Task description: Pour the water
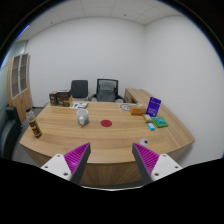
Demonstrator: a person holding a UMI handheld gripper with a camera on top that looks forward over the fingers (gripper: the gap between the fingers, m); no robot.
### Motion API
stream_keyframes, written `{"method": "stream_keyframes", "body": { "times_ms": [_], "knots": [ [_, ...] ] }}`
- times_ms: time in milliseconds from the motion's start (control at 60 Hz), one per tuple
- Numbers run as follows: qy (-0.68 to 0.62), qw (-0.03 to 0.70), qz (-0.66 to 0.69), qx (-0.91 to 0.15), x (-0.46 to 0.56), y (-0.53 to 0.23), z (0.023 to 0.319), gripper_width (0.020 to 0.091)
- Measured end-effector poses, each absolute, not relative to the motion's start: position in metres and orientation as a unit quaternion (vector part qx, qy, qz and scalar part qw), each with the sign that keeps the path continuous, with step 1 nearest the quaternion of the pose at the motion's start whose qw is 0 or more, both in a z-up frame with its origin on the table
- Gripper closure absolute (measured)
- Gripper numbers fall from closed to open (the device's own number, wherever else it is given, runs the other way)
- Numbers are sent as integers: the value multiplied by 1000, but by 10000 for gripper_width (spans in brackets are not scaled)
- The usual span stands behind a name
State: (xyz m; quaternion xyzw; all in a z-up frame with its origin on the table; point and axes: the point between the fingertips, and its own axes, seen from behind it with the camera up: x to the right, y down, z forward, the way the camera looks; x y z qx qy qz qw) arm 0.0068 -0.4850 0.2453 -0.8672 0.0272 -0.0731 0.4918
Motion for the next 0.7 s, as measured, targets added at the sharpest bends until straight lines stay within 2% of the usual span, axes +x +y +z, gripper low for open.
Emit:
{"method": "stream_keyframes", "body": {
  "times_ms": [317,700],
  "knots": [
    [15,471,-58,-880,-60,-483,210,249],
    [-5,462,-11,-887,-314,-452,148,244]
  ]
}}
